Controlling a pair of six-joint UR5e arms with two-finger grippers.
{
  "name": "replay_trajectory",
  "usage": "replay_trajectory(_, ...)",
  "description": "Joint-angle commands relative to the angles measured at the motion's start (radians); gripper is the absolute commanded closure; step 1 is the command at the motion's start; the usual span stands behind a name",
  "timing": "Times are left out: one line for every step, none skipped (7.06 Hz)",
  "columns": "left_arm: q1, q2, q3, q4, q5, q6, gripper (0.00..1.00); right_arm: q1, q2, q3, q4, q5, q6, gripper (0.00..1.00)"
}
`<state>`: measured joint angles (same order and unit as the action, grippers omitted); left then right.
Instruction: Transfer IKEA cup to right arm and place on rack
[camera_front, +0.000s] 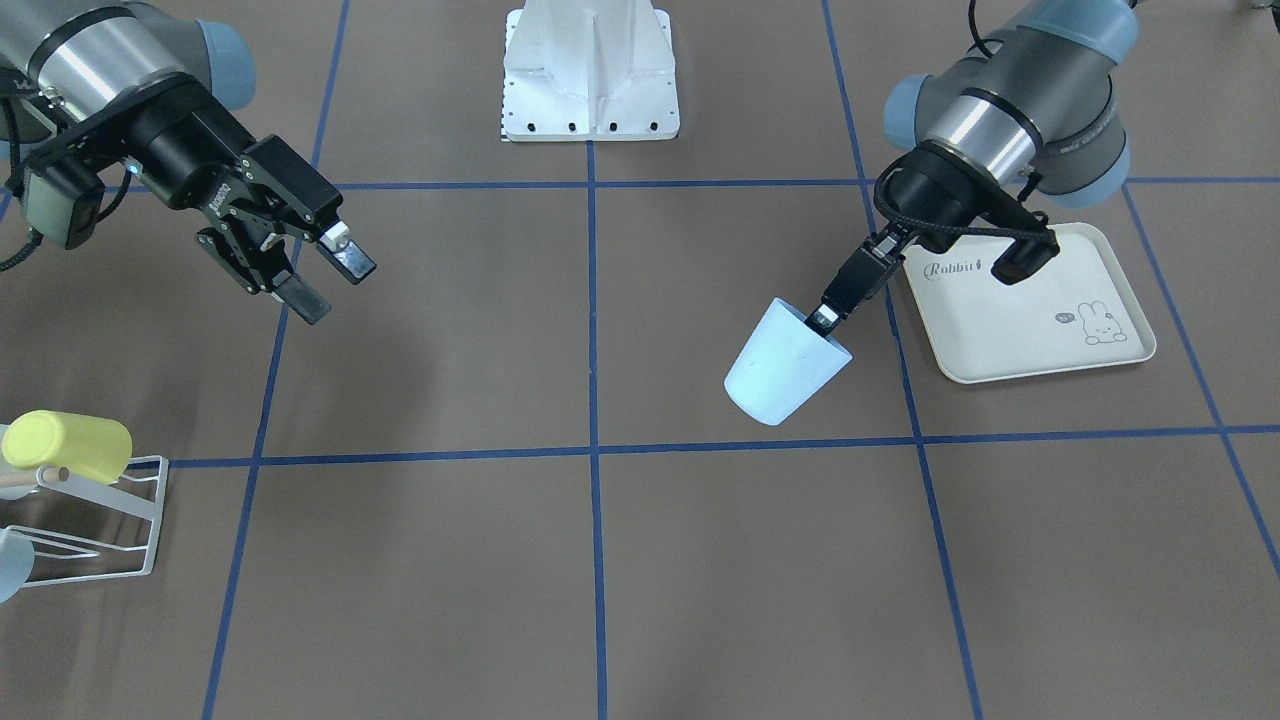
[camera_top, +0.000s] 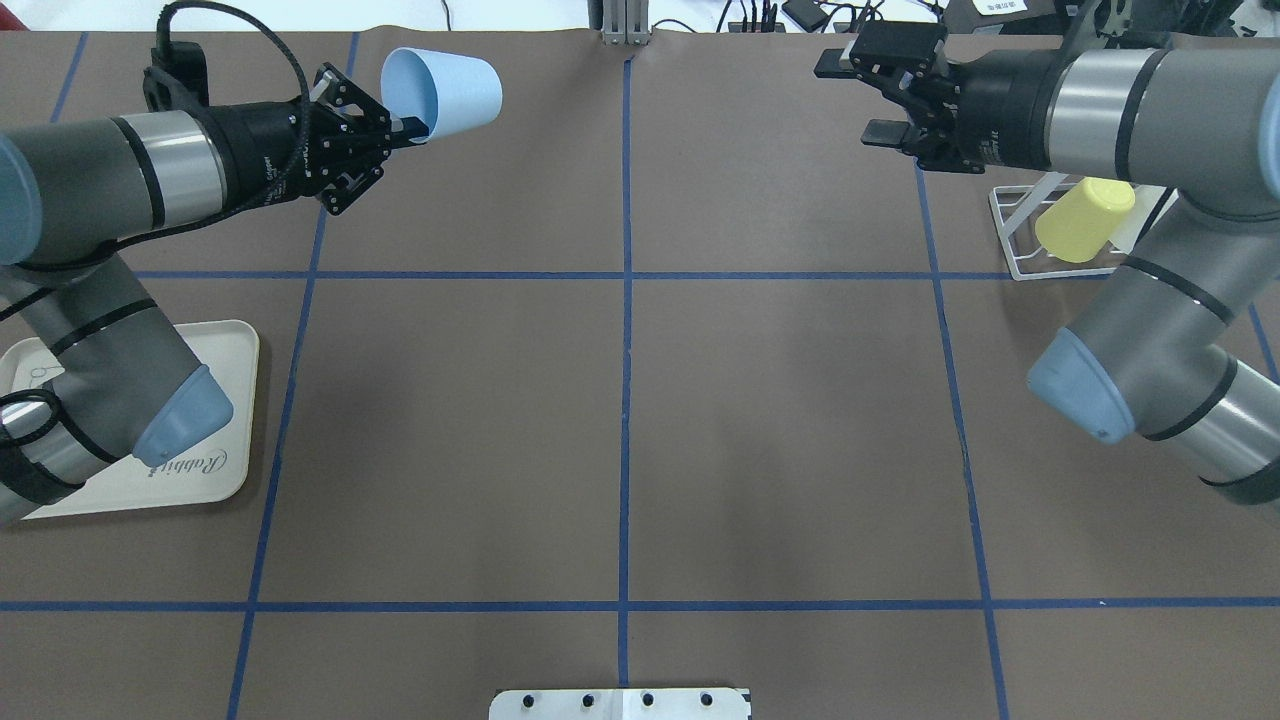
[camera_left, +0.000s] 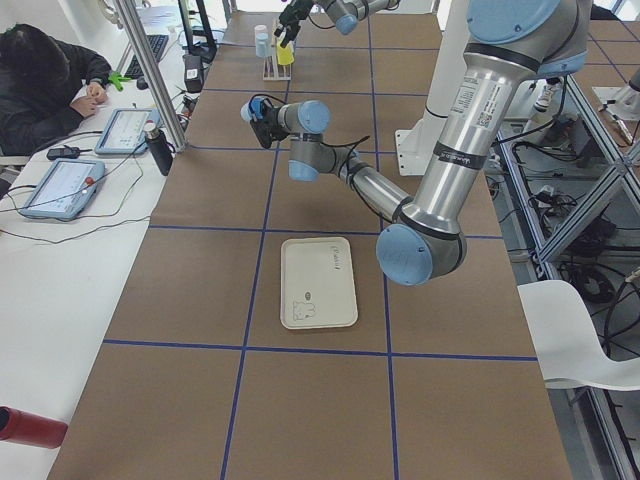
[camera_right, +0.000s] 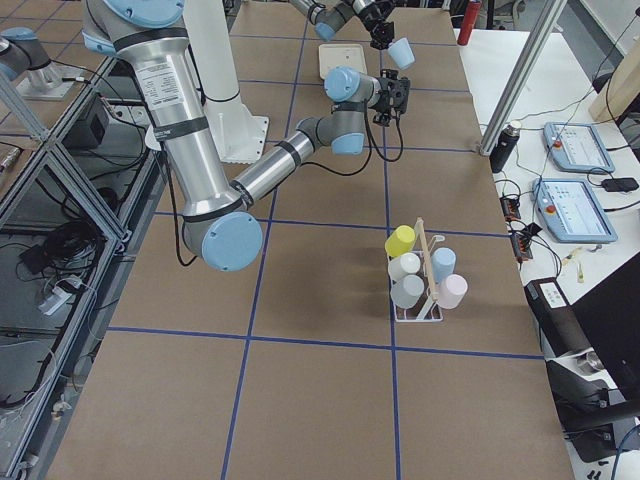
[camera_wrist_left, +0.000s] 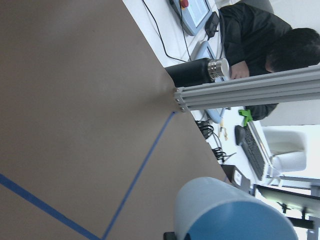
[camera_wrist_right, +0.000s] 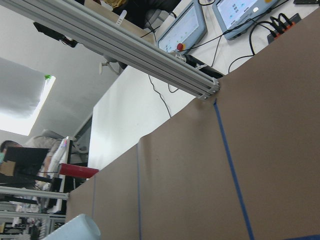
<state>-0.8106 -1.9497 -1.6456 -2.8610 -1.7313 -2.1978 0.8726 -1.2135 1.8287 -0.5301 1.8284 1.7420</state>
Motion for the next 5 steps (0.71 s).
replay_trajectory(0.072,-0.003,0.145,-0.357,0.128,-0.127,1.0,-0.087,0.02,-0.066,0.2,-0.183,0.127,0.0)
replay_trajectory(0.123,-0.005,0.167,-0.458,0.21,-0.176,1.0,-0.128,0.028,-0.068,0.234,-0.263,0.155,0.0)
replay_trajectory(0.172,-0.03,0.171,-0.513,0.279,-0.228,1.0,-0.168,0.041,-0.068,0.257,-0.34,0.186,0.0)
replay_trajectory(0.209,-0.052,0.171,-0.523,0.309,-0.258,1.0,-0.216,0.043,-0.072,0.29,-0.418,0.203,0.0)
replay_trajectory(0.244,-0.086,0.179,-0.523,0.341,-0.263,1.0,-0.245,0.043,-0.08,0.324,-0.463,0.203,0.0)
